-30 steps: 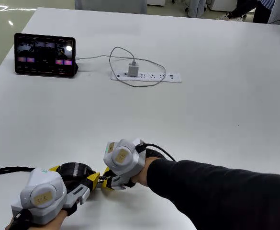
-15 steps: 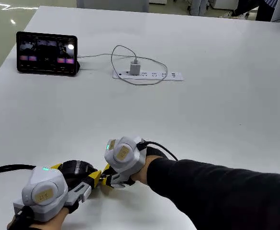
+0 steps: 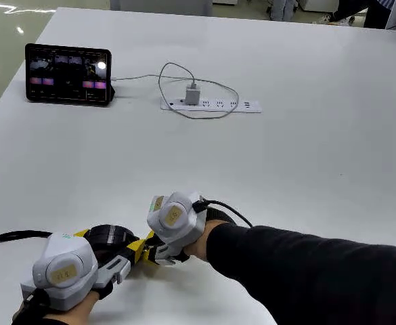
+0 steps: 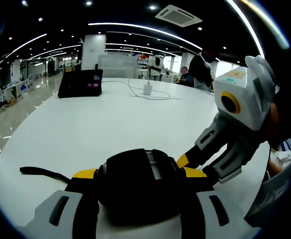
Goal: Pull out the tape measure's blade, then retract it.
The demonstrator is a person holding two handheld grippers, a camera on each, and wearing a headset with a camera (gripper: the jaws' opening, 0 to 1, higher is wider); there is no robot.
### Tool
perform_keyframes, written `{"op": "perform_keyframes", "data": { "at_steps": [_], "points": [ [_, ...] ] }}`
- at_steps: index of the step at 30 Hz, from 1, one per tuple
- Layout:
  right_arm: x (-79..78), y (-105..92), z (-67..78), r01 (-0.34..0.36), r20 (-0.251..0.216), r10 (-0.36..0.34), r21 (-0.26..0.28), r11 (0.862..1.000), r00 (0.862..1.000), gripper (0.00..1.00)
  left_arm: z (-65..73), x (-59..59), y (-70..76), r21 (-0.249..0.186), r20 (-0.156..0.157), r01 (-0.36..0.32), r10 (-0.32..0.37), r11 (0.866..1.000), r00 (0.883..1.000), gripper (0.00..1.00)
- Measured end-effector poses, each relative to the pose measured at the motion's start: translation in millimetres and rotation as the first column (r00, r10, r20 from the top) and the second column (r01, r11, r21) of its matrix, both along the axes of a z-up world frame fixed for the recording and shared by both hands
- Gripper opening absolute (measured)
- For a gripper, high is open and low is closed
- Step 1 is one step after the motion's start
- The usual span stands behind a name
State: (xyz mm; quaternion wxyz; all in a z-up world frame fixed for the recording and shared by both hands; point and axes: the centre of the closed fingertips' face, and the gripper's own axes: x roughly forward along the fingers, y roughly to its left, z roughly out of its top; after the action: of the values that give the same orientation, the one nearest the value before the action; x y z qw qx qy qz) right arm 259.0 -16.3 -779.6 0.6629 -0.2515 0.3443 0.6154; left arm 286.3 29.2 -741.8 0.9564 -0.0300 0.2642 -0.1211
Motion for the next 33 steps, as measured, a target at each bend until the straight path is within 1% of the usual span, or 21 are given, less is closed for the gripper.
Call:
{"op": "perform_keyframes", "data": {
  "at_steps": [4, 6, 9, 14, 17, 21, 23, 24, 25, 26, 27, 28, 30, 32, 33],
  "points": [
    [-0.3, 0.2, 0.1, 0.004, 0.001, -0.004, 0.000, 1.000, 1.000, 0.12, 0.0, 0.1, -0.3, 0.003, 0.002, 0.001, -0.001, 1.000, 1.000, 0.61],
    [-1.1, 0.0, 0.2, -0.001, 0.011, 0.001, -0.004, 1.000, 1.000, 0.12, 0.2, 0.3, -0.3, 0.006, 0.005, 0.002, -0.002, 1.000, 1.000, 0.62],
    [-1.6, -0.6, 0.3, 0.000, 0.014, 0.000, -0.013, 1.000, 1.000, 0.13, 0.6, 0.0, -0.5, 0.010, 0.009, 0.006, -0.007, 1.000, 1.000, 0.62],
    [-1.3, -4.4, 0.0, -0.006, 0.014, 0.006, -0.035, 0.999, 1.000, 0.14, 0.3, -0.1, -0.6, 0.012, 0.003, 0.005, -0.005, 1.000, 1.000, 0.63],
    [-1.8, -8.0, 1.7, -0.008, 0.015, 0.009, -0.034, 0.999, 1.000, 0.15, 0.5, -0.2, -0.6, 0.004, -0.003, 0.004, -0.004, 1.000, 1.000, 0.63],
    [-0.3, -15.6, 3.7, -0.008, 0.031, 0.009, -0.044, 0.999, 0.999, 0.16, 0.7, -0.3, -0.6, -0.001, -0.010, 0.007, -0.007, 1.000, 1.000, 0.63],
    [2.9, -18.7, 8.4, 0.021, 0.028, -0.020, -0.030, 0.999, 0.999, 0.16, 1.5, -0.8, -0.6, -0.001, -0.015, 0.017, -0.017, 1.000, 1.000, 0.62],
    [4.8, -18.7, 11.5, 0.046, 0.020, -0.046, -0.011, 0.999, 0.999, 0.18, 2.1, -0.9, -0.3, -0.002, -0.016, 0.021, -0.021, 1.000, 1.000, 0.62],
    [5.9, -18.2, 14.9, 0.073, 0.006, -0.073, 0.015, 0.997, 0.997, 0.19, 3.4, -1.3, 0.1, -0.006, -0.016, 0.024, -0.024, 1.000, 1.000, 0.62],
    [6.5, -20.8, 18.1, 0.102, -0.016, -0.102, 0.035, 0.994, 0.995, 0.19, 6.2, -3.1, -1.7, -0.025, -0.017, 0.034, -0.034, 0.999, 0.999, 0.63],
    [7.8, -24.7, 18.6, 0.109, -0.015, -0.109, 0.032, 0.994, 0.994, 0.19, 7.6, -4.2, -2.7, -0.034, -0.018, 0.042, -0.042, 0.999, 0.999, 0.64],
    [10.3, -29.3, 19.1, 0.117, -0.006, -0.117, 0.033, 0.993, 0.993, 0.20, 9.5, -5.7, -3.1, -0.036, -0.019, 0.048, -0.048, 0.998, 0.999, 0.67],
    [12.7, -34.9, 21.3, 0.136, -0.008, -0.136, 0.041, 0.990, 0.991, 0.20, 12.1, -7.3, -4.7, -0.038, -0.015, 0.061, -0.062, 0.997, 0.998, 0.71],
    [14.2, -40.7, 26.5, 0.168, -0.016, -0.167, 0.051, 0.985, 0.986, 0.21, 15.9, -8.5, -6.1, -0.045, -0.011, 0.073, -0.073, 0.996, 0.997, 0.75],
    [14.9, -44.0, 29.4, 0.170, -0.006, -0.170, 0.056, 0.984, 0.985, 0.22, 16.7, -9.0, -7.3, -0.049, -0.013, 0.085, -0.086, 0.995, 0.996, 0.77]
  ]
}}
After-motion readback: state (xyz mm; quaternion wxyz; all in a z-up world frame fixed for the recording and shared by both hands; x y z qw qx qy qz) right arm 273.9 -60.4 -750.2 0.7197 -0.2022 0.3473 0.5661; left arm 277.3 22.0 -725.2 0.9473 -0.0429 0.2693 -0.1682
